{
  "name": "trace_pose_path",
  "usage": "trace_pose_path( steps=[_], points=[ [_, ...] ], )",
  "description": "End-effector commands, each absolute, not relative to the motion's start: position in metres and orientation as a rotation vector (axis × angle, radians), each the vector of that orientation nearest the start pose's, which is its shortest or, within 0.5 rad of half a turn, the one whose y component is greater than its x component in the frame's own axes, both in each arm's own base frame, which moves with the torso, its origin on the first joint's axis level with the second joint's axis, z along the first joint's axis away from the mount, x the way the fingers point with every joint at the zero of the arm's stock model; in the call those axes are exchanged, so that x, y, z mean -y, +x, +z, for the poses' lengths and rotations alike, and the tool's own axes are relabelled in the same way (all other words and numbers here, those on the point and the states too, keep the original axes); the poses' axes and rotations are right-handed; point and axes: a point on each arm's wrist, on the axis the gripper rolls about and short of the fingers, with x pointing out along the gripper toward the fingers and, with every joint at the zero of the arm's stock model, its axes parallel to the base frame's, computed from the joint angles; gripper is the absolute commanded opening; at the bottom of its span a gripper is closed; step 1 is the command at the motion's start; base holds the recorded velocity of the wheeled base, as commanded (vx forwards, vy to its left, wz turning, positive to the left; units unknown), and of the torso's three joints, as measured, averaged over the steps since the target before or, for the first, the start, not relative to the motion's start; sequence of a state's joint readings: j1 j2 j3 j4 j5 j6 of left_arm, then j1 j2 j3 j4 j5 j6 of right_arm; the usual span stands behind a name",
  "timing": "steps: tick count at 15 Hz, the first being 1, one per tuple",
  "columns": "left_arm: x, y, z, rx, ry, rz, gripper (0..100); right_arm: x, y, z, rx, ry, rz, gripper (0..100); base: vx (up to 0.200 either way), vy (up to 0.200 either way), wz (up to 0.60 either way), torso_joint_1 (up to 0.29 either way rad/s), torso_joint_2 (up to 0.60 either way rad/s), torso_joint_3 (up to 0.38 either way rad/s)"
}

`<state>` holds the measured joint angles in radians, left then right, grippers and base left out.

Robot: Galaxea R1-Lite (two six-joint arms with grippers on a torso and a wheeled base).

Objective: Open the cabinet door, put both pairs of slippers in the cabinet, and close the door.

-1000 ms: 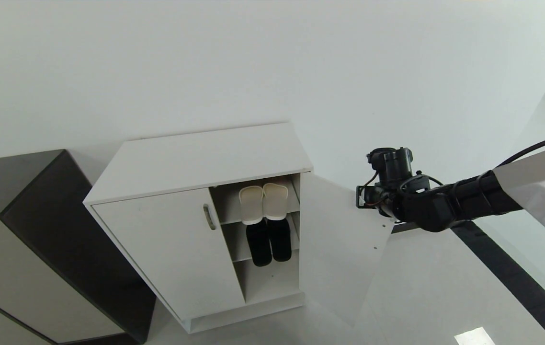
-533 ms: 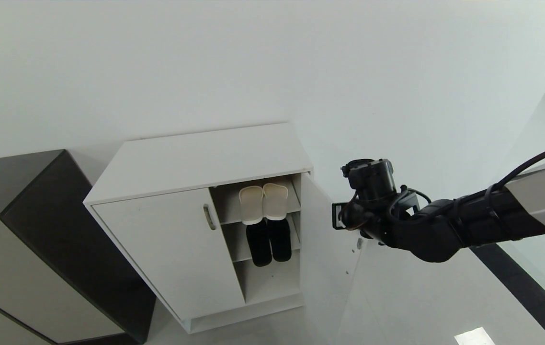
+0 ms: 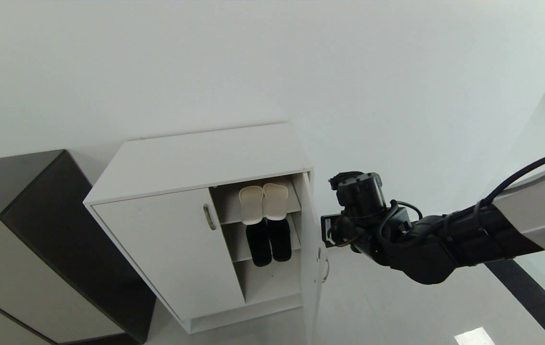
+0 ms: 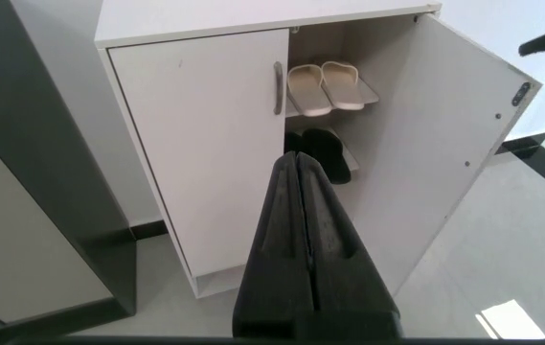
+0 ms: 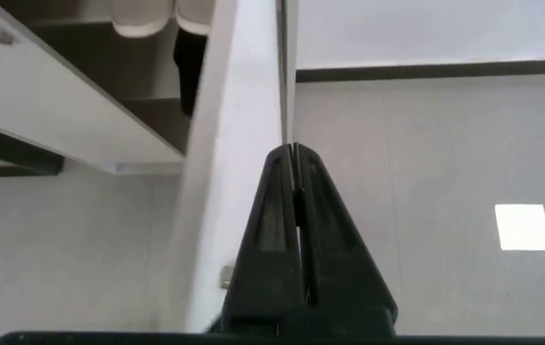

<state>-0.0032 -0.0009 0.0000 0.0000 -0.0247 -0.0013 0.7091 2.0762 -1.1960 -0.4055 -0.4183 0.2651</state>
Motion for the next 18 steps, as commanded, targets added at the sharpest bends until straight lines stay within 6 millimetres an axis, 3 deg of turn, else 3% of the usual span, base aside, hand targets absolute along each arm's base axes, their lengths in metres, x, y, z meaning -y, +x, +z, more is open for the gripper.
trace_pose_path(
  steps=[1,4,10,14,18],
  points=[
    [0.000,-0.023,0.075,0.000,-0.002,-0.028,0,-0.262,0.313,0.113,-0.470,-0.017,0.233,0,0.000,0.000,0.00,0.000,0.00,0.000],
    [0.000,-0.023,0.075,0.000,-0.002,-0.028,0,-0.288,0.299,0.096,-0.481,-0.039,0.301,0,0.000,0.000,0.00,0.000,0.00,0.000],
    [0.000,-0.023,0.075,0.000,-0.002,-0.028,0,-0.311,0.278,0.107,-0.376,0.028,0.423,0,0.000,0.000,0.00,0.000,0.00,0.000],
    [0.000,-0.023,0.075,0.000,-0.002,-0.028,0,-0.301,0.267,0.115,-0.352,0.037,0.495,0,0.000,0.000,0.00,0.000,0.00,0.000],
    [0.000,-0.023,0.075,0.000,-0.002,-0.028,0,-0.277,0.267,0.152,-0.254,0.010,0.474,0,0.000,0.000,0.00,0.000,0.00,0.000]
  ],
)
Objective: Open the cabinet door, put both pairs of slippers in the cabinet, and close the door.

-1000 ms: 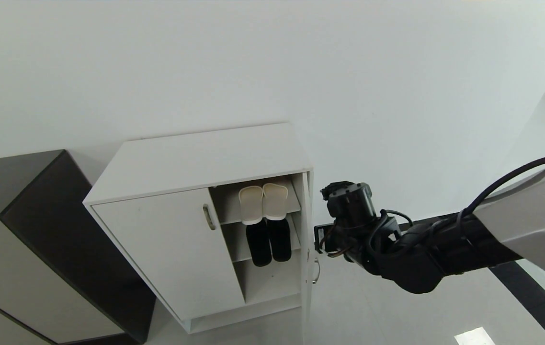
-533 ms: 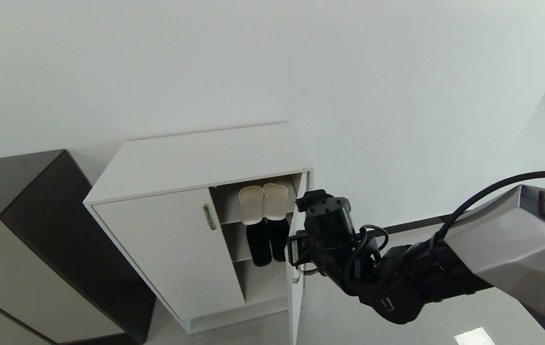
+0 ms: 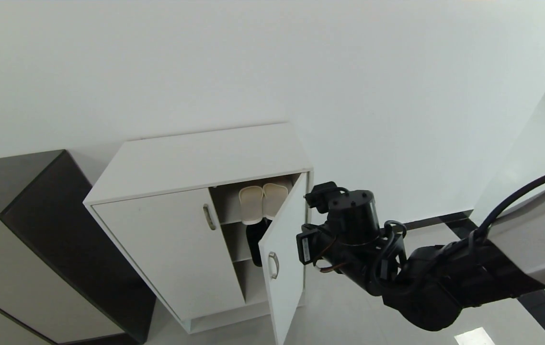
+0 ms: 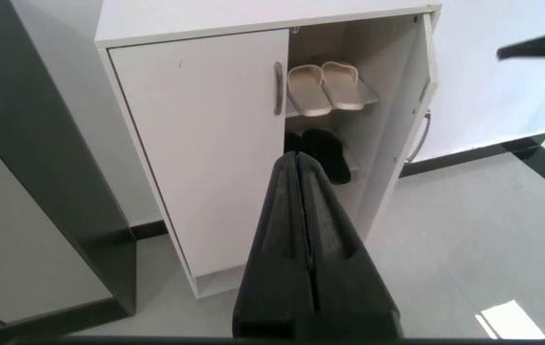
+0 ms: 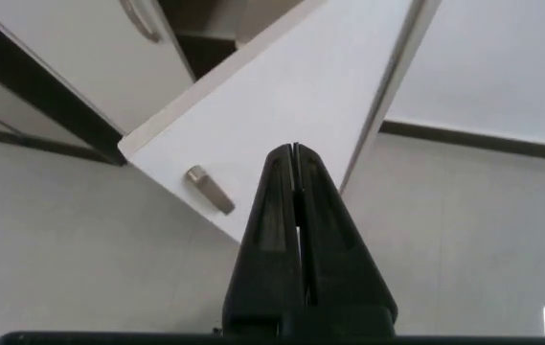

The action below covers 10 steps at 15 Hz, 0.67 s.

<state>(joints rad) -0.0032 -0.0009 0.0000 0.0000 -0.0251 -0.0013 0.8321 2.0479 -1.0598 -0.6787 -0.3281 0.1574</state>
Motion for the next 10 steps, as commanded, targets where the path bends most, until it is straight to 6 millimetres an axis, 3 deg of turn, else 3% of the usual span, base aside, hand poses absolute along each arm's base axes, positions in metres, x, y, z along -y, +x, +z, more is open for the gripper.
trace_pose_path(
  steps=[1,4,10],
  points=[
    [0.0005,-0.0228,0.0755,0.000,-0.002,-0.028,0,-0.2750,0.2646,0.1586,-0.237,0.000,0.475,0,0.000,0.000,0.00,0.000,0.00,0.000],
    [0.0005,-0.0228,0.0755,0.000,-0.002,-0.028,0,-0.2704,0.2631,0.1661,-0.211,-0.024,0.463,0,0.000,0.000,0.00,0.000,0.00,0.000],
    [0.0005,-0.0228,0.0755,0.000,-0.002,-0.028,0,-0.2697,0.2633,0.1628,-0.221,-0.031,0.459,0,0.000,0.000,0.60,0.002,0.01,0.001]
  ],
)
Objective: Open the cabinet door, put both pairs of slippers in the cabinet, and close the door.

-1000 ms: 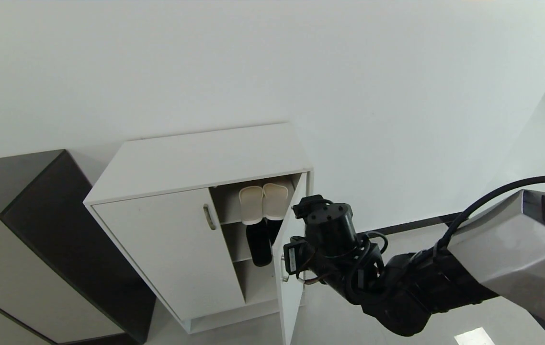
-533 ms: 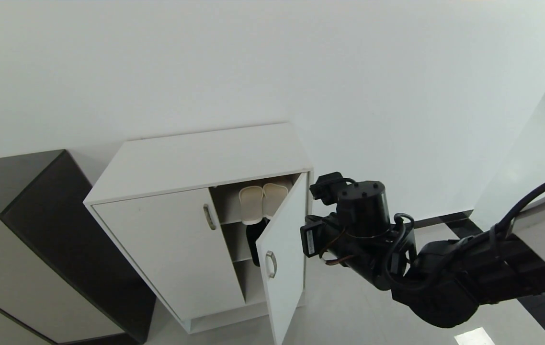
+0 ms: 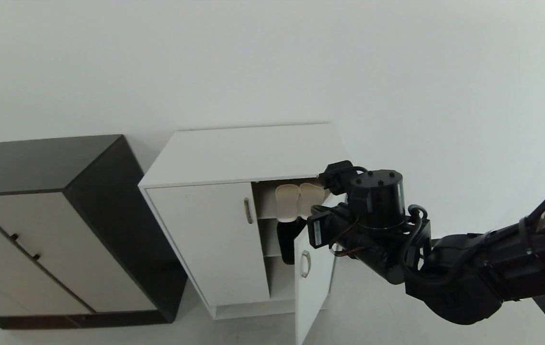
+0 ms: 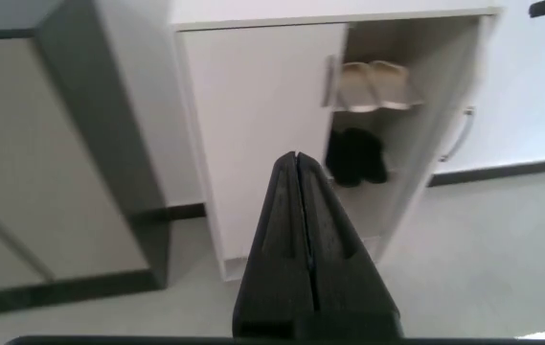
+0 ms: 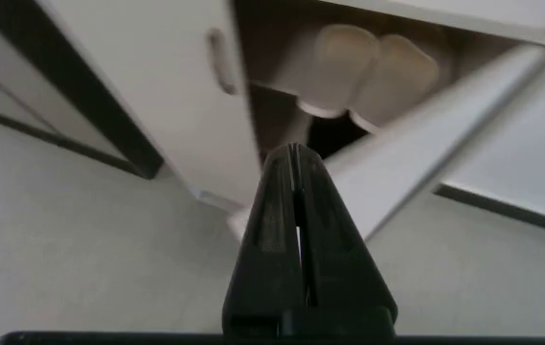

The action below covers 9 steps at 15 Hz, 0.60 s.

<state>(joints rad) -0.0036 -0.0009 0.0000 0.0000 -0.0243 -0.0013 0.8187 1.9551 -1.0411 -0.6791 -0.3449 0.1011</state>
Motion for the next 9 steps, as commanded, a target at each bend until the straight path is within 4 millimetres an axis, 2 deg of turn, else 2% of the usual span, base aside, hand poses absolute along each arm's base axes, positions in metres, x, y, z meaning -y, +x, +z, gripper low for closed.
trace_pose_path(
  steps=[1,4,6,7,9],
  points=[
    [0.000,-0.023,0.075,0.000,-0.002,-0.028,0,-0.270,0.264,0.161,-0.224,-0.033,0.458,0,0.000,0.000,0.60,-0.002,0.00,0.007],
    [0.000,-0.023,0.075,0.000,-0.002,-0.028,0,-0.266,0.265,0.157,-0.234,-0.058,0.443,0,0.000,0.000,0.00,0.000,0.00,0.000],
    [0.000,-0.023,0.075,0.000,-0.003,-0.028,0,-0.260,0.269,0.151,-0.232,-0.119,0.327,0,0.000,0.000,0.00,0.000,0.00,0.000],
    [0.000,-0.023,0.075,0.000,-0.002,-0.028,0,-0.257,0.267,0.146,-0.239,-0.142,0.258,0,0.000,0.000,0.00,0.000,0.00,0.000],
    [0.000,-0.023,0.075,0.000,-0.003,-0.028,0,-0.246,0.259,0.146,-0.256,-0.157,0.249,0,0.000,0.000,0.00,0.000,0.00,0.000]
  ],
)
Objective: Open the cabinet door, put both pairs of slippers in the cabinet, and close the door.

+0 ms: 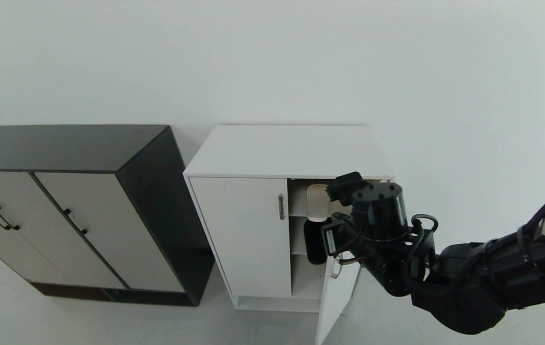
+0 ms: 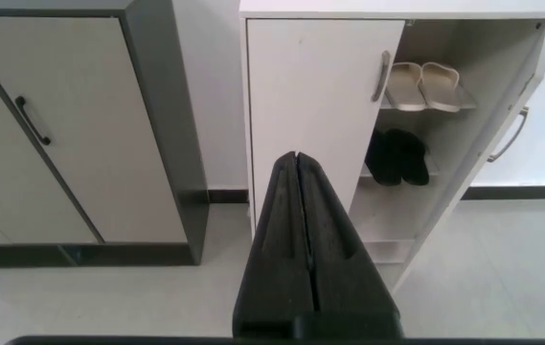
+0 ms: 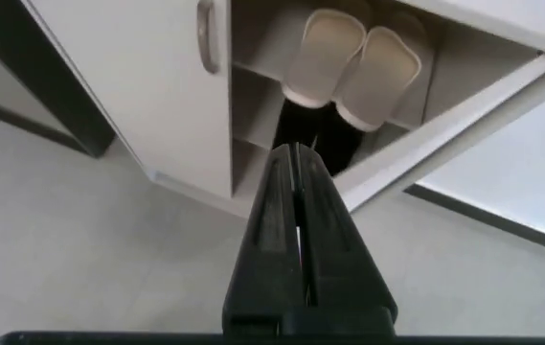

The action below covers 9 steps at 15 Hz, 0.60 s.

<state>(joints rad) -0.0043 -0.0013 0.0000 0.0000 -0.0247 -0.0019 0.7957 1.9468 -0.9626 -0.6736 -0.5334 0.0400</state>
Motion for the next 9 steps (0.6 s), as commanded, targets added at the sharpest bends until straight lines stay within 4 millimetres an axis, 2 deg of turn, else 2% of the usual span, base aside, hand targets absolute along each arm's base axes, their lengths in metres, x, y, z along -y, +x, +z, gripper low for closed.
trace_pose_path(
  steps=[1,6,9],
  points=[
    [0.000,-0.023,0.075,0.000,-0.002,-0.028,0,-0.240,0.254,0.143,-0.278,-0.173,0.246,0,0.000,0.000,0.00,0.000,0.00,0.000],
    [0.000,-0.023,0.075,0.000,-0.002,-0.028,0,-0.235,0.249,0.112,-0.380,-0.224,0.245,0,0.000,0.000,0.00,0.000,0.00,0.000],
    [0.000,-0.023,0.075,0.000,-0.002,-0.028,0,-0.241,0.265,0.090,-0.418,-0.245,0.224,0,0.000,0.000,0.00,0.000,0.00,0.000]
  ],
)
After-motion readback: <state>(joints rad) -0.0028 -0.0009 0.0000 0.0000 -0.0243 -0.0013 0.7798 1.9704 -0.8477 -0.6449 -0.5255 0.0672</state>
